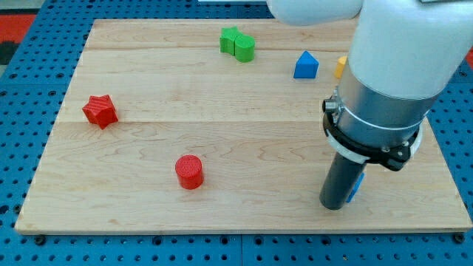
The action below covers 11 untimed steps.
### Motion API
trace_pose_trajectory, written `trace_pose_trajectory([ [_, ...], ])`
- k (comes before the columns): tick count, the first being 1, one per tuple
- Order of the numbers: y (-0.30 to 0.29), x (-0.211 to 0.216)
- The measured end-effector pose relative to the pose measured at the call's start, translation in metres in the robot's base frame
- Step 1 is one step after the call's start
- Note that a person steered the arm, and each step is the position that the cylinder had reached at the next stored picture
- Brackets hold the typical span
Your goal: Drag the blue triangle into the left side of the blue cube
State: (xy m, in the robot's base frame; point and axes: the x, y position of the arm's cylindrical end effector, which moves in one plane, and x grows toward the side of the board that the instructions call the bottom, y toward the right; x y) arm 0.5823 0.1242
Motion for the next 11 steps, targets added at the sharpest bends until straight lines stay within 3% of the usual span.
trace_pose_trajectory([
  [5, -0.009, -0.041],
  [11, 0.035, -0.041],
])
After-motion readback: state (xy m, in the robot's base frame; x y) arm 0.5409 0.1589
